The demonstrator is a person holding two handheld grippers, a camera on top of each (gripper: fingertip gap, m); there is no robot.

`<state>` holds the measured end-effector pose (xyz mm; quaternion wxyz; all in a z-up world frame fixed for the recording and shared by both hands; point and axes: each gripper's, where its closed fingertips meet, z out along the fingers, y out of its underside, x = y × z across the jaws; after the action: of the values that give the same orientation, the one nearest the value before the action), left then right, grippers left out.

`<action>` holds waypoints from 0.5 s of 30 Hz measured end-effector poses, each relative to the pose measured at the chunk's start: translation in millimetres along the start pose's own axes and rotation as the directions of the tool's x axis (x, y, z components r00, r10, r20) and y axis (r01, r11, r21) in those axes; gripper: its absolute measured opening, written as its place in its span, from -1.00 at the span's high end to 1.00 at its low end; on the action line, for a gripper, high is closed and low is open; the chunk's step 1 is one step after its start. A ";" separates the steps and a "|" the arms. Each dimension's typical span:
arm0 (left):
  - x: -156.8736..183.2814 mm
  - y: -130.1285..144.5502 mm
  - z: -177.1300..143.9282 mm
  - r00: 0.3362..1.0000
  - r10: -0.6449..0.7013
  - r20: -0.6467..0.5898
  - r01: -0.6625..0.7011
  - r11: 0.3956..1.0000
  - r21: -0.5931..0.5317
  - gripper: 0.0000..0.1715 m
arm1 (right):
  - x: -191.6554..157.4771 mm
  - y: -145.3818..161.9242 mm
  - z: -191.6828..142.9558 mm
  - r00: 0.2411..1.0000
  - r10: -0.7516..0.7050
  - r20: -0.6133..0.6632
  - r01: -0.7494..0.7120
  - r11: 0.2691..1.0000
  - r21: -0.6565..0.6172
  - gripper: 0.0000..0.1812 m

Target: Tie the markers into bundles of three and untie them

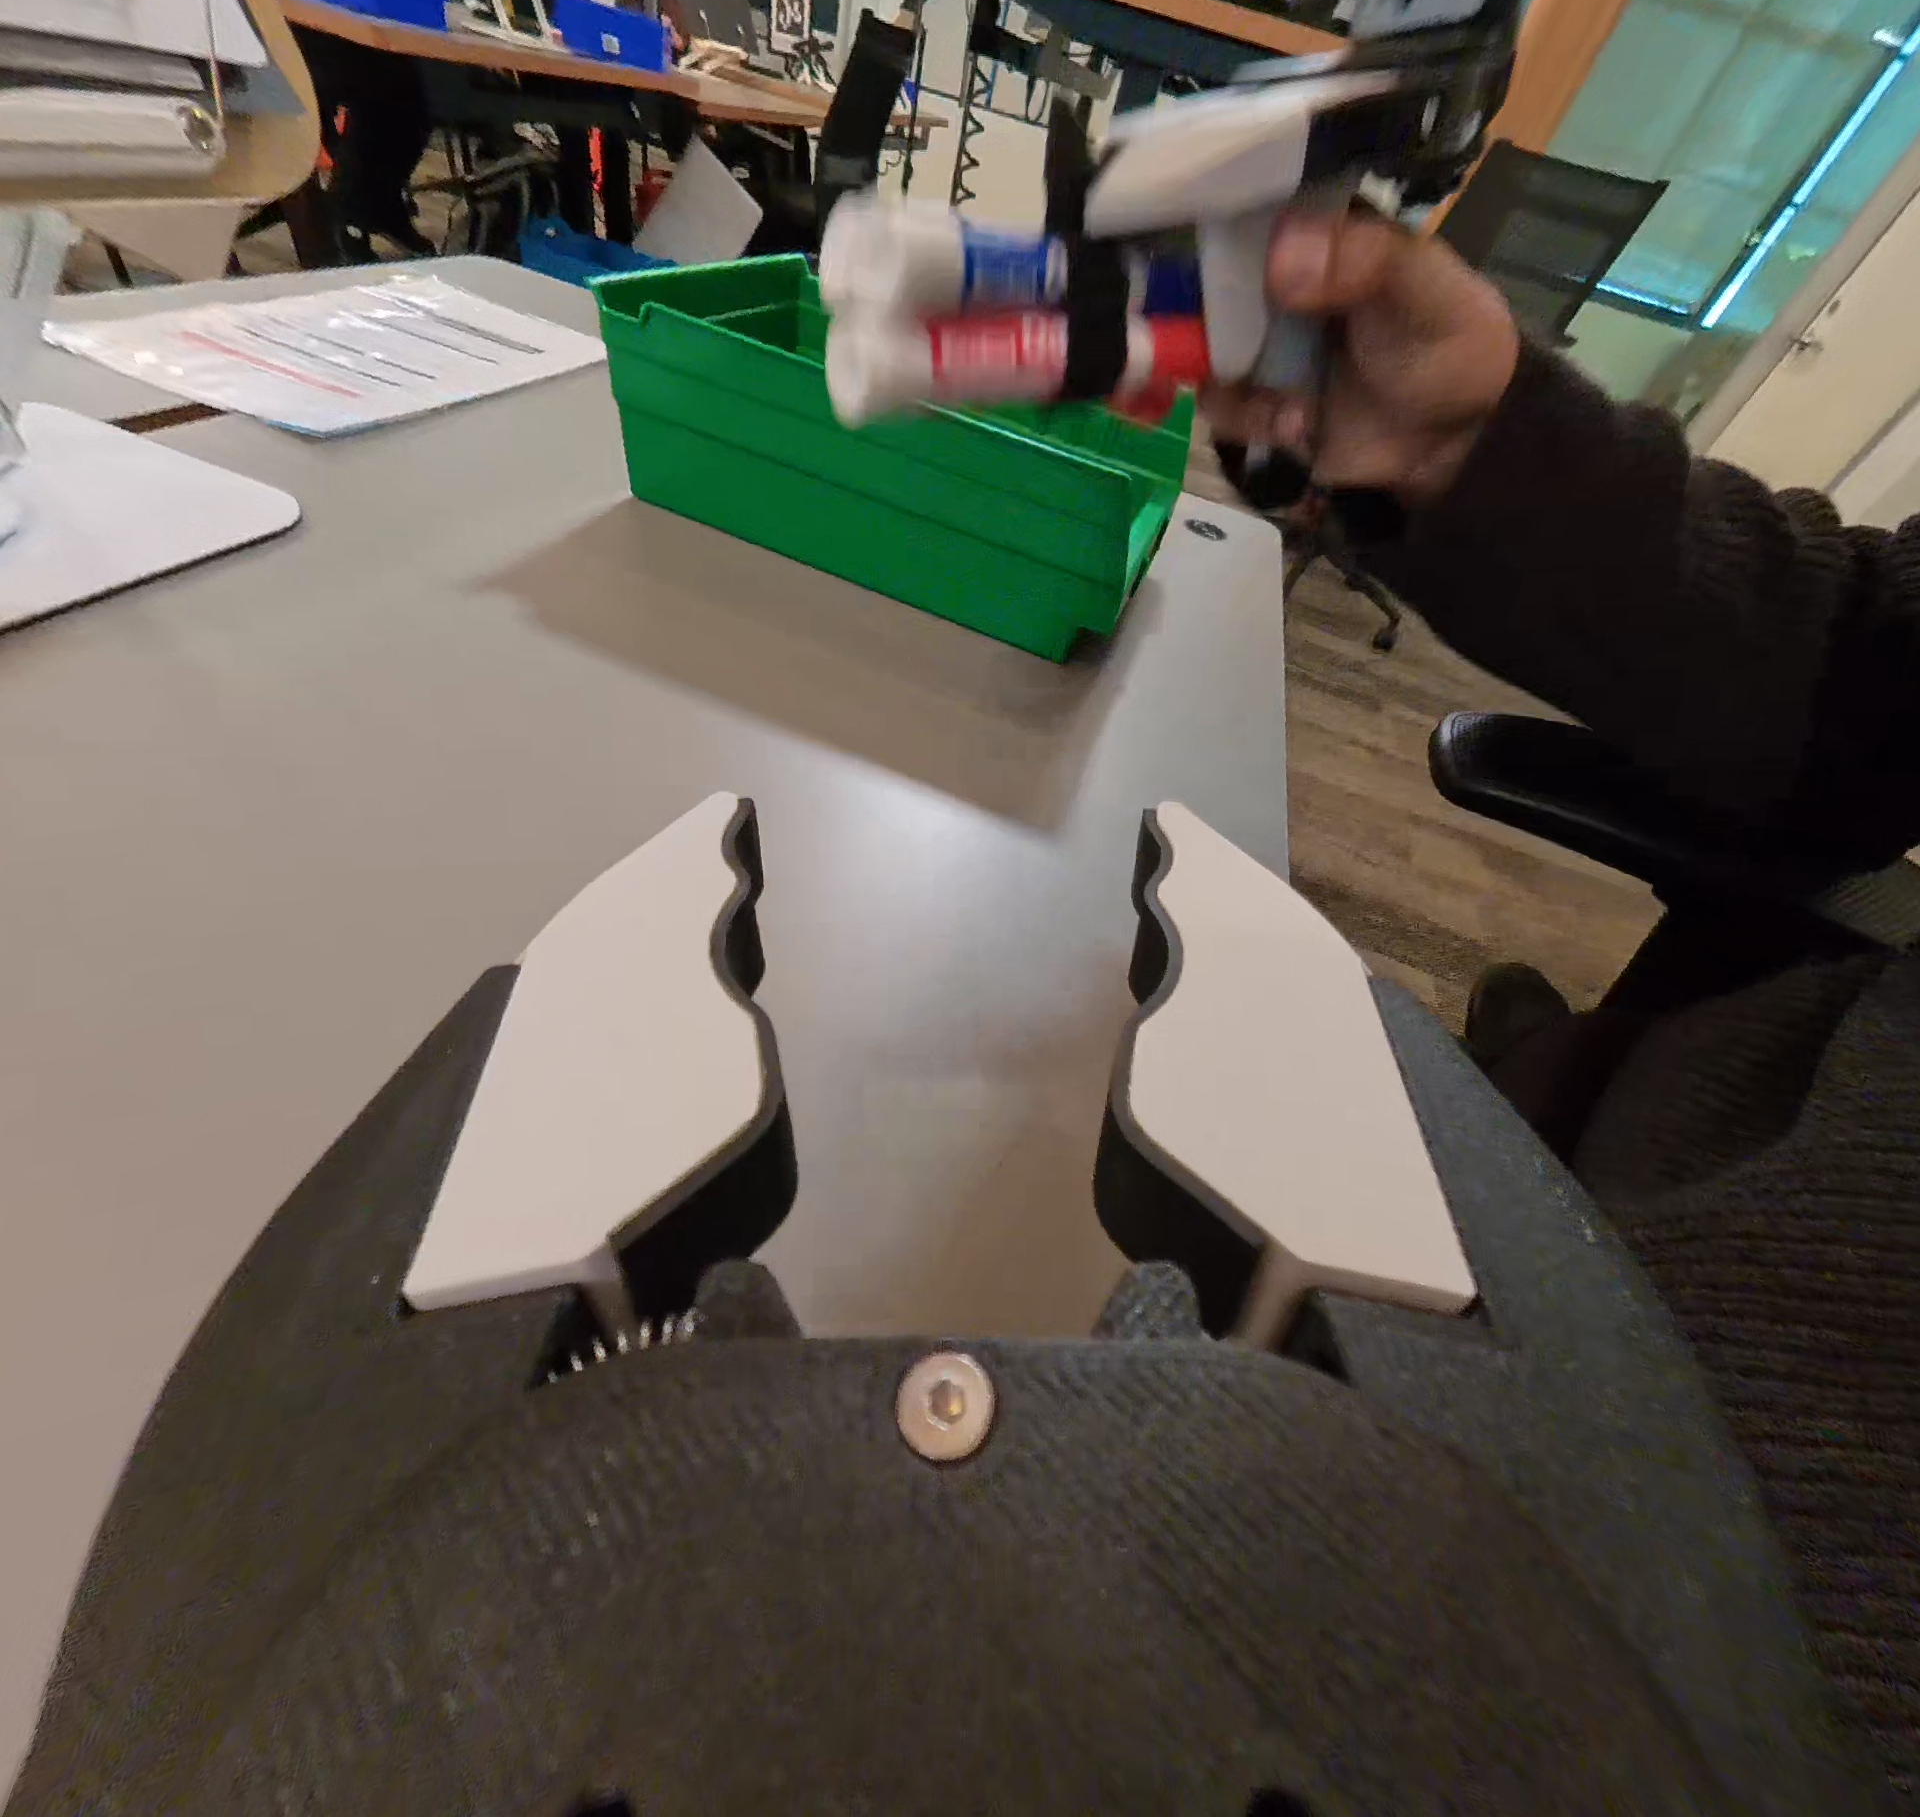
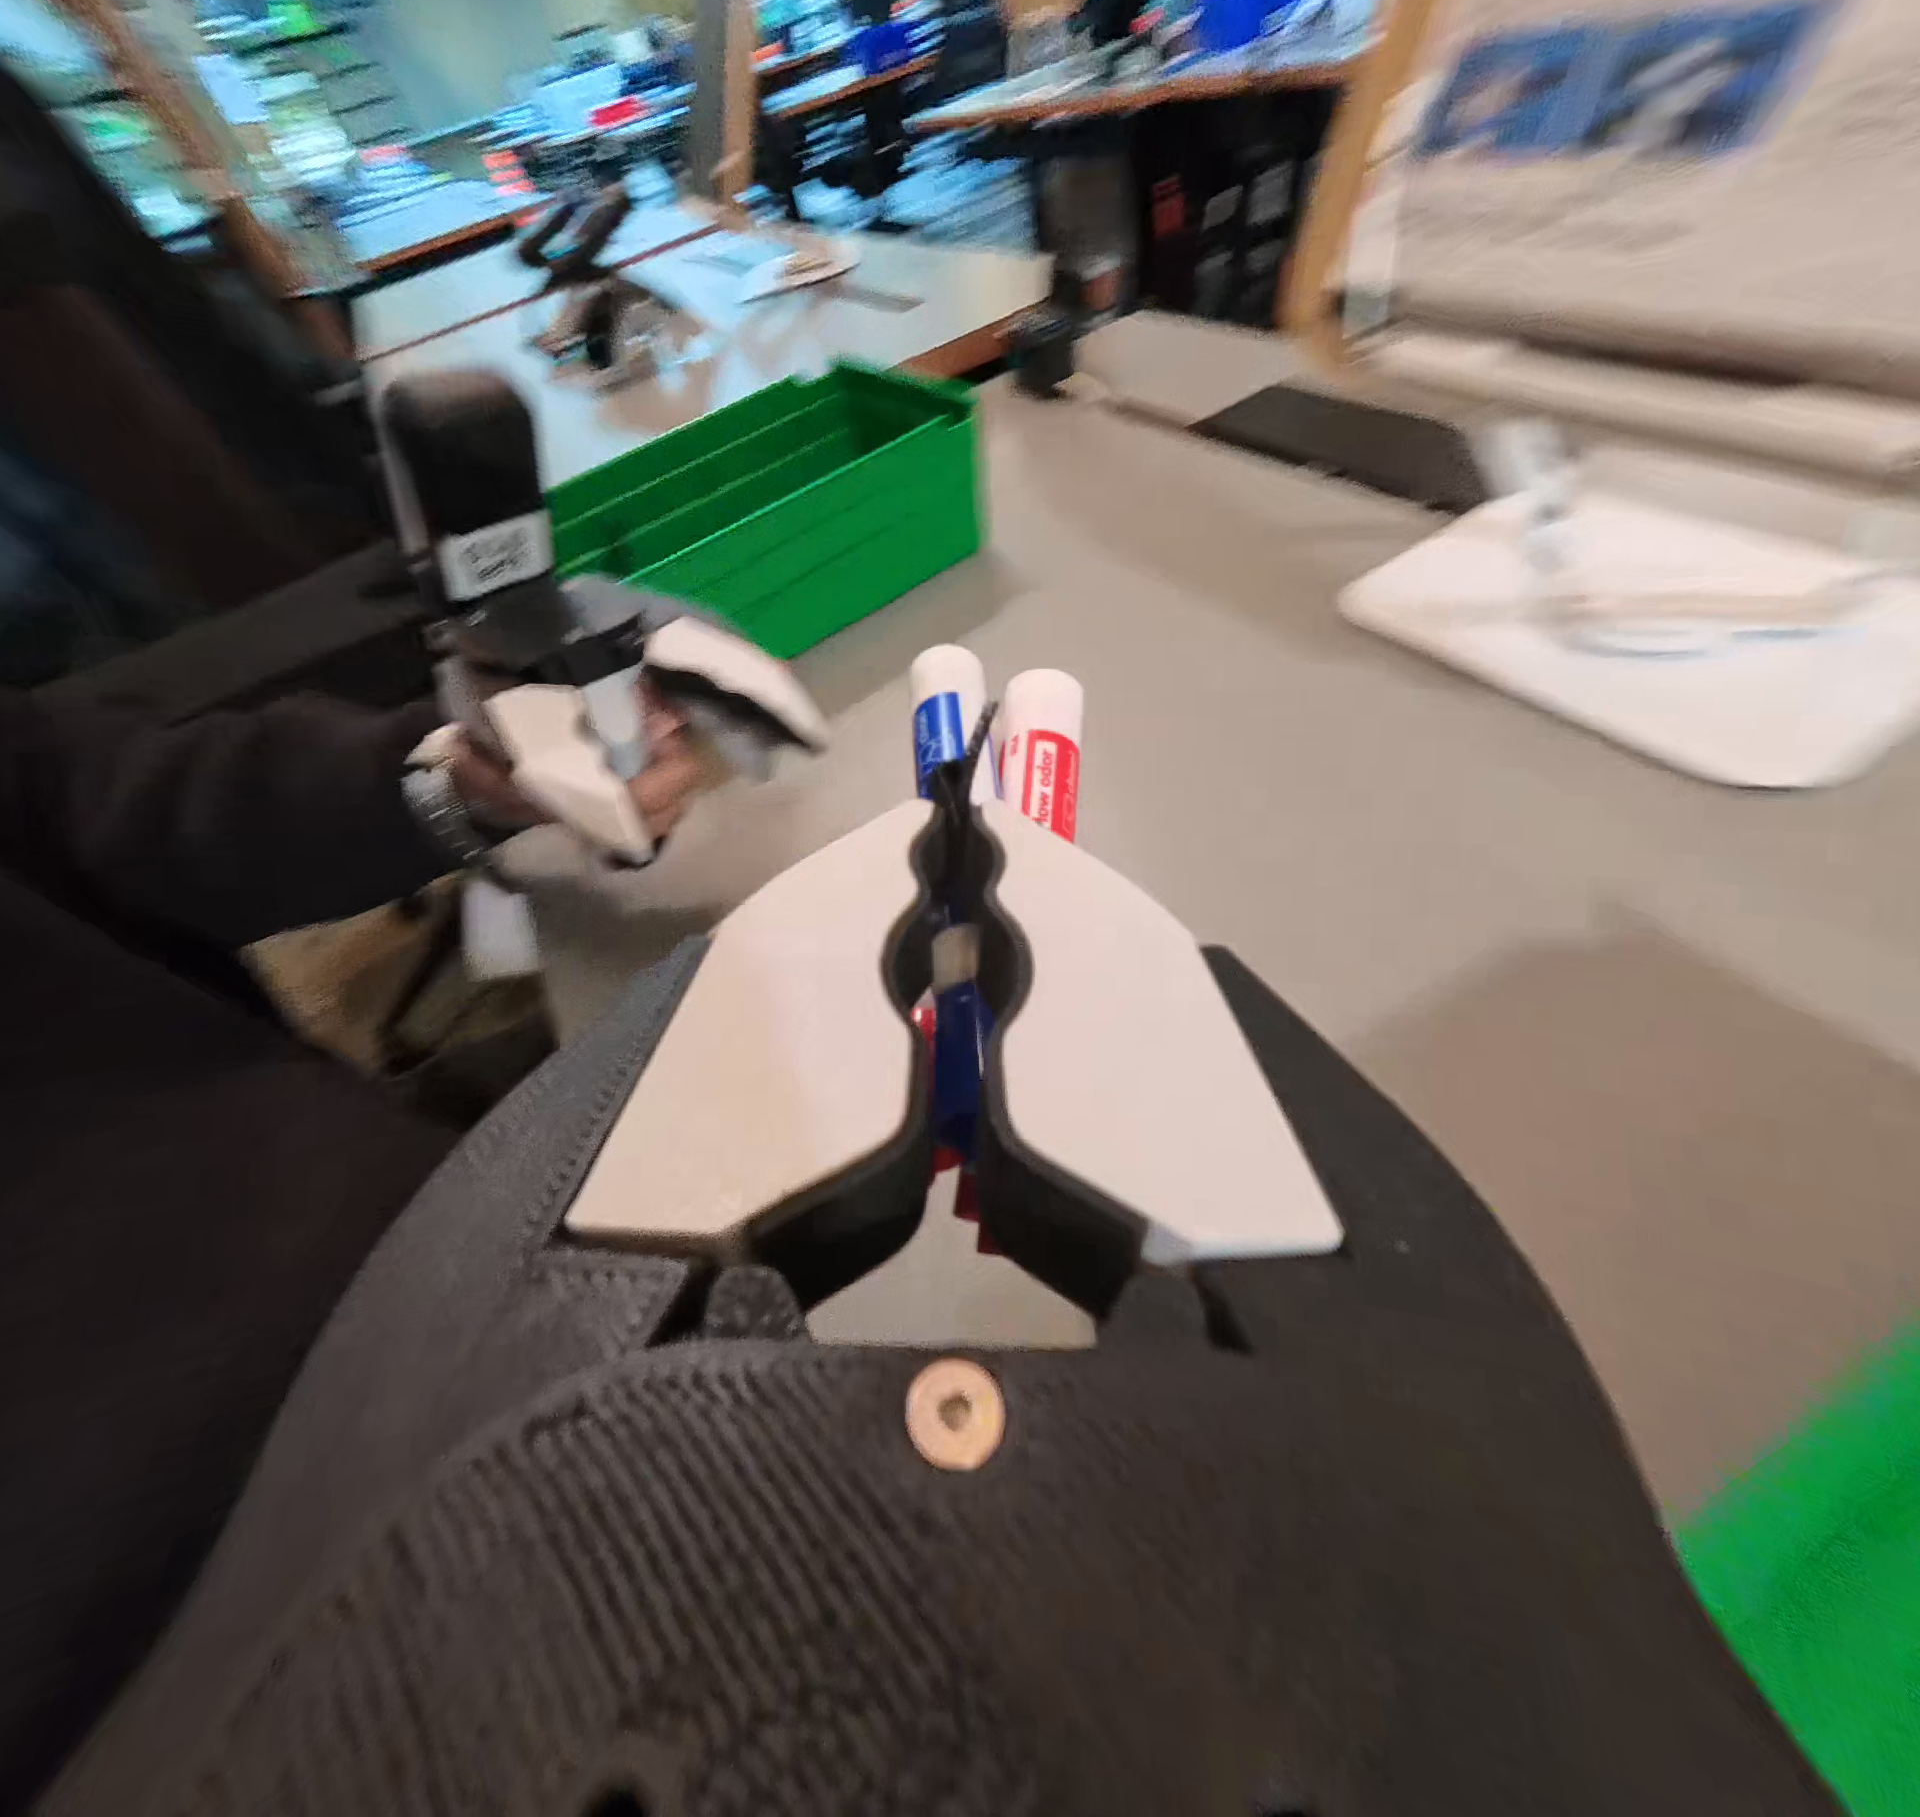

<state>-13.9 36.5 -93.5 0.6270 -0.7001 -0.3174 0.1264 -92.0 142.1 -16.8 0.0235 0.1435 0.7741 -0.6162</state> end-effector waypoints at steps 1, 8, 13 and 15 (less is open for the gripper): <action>0.2 1.7 0.6 1.000 -0.007 -0.006 0.007 1.000 -0.006 0.19 | 17.5 -13.5 -21.6 0.996 0.000 -0.091 0.003 0.999 0.033 0.96; 10.4 17.0 12.0 0.998 -0.010 -0.054 0.006 0.998 -0.070 0.16 | 186.8 3.7 -144.8 0.762 0.160 -0.628 -0.106 0.987 0.123 0.96; 15.7 20.8 17.0 0.998 -0.002 -0.062 -0.003 0.996 -0.091 0.16 | 245.5 67.6 -111.2 0.702 0.365 -0.611 -0.343 0.926 0.160 0.96; 16.0 22.1 17.9 0.998 0.003 -0.058 -0.009 0.995 -0.097 0.15 | 254.5 83.7 -94.7 0.686 0.341 -0.643 -0.365 0.925 0.101 0.95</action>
<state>-5.6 60.2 -114.4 0.6006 -0.7342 -0.3029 0.0922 -301.4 298.9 -127.6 -0.1255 0.4937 0.7019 -0.4978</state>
